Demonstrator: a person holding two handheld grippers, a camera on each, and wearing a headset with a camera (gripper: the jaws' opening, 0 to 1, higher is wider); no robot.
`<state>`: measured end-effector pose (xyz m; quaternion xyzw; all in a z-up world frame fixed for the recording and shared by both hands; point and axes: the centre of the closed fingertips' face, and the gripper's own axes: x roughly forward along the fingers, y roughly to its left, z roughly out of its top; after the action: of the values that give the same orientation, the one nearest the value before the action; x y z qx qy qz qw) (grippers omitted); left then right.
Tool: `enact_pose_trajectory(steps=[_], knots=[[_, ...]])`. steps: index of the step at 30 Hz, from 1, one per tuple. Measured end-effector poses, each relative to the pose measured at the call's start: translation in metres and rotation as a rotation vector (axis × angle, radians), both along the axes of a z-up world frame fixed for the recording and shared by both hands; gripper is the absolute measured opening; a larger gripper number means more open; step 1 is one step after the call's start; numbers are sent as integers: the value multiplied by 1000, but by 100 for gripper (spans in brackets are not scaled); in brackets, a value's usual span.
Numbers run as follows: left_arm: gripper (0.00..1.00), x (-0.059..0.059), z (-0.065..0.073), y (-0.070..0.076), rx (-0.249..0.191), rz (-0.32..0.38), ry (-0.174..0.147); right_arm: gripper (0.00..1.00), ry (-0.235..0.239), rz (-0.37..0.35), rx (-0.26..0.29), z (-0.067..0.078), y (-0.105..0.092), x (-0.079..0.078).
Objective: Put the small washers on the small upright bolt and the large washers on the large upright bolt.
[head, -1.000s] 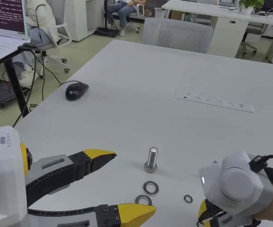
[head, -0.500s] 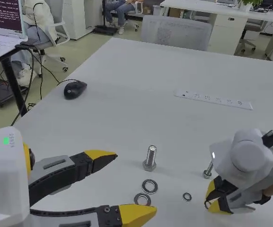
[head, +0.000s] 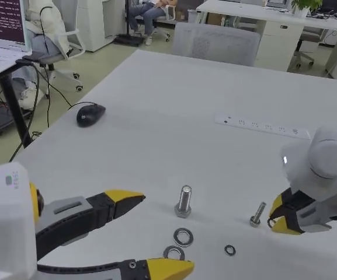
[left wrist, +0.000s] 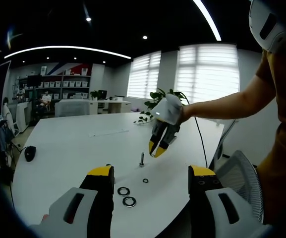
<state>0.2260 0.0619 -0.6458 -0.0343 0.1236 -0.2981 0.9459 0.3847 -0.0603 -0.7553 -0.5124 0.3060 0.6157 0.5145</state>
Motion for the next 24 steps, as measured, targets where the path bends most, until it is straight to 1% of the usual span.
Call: enact_pose_trajectory(steps=[5, 8, 10, 12, 19, 22, 24], knots=[[60, 1, 1, -1, 2, -2, 0, 12, -32, -11, 14, 8, 8, 14], [60, 1, 1, -1, 1, -1, -1, 12, -42, -14, 19, 9, 12, 19], [60, 1, 0, 0, 4, 2, 6, 12, -47, -13, 19, 8, 15, 23], [60, 0, 0, 1, 5, 5, 7, 12, -36, -17, 16, 7, 16, 24], [60, -1, -1, 3, -3, 22, 12, 12, -26, -18, 4, 1, 18, 27], [60, -2, -3, 4, 0, 24, 19, 12, -22, -17, -8, -3, 18, 28], [60, -1, -3, 4, 1, 26, 18, 12, -17, -17, -12, -4, 17, 28]])
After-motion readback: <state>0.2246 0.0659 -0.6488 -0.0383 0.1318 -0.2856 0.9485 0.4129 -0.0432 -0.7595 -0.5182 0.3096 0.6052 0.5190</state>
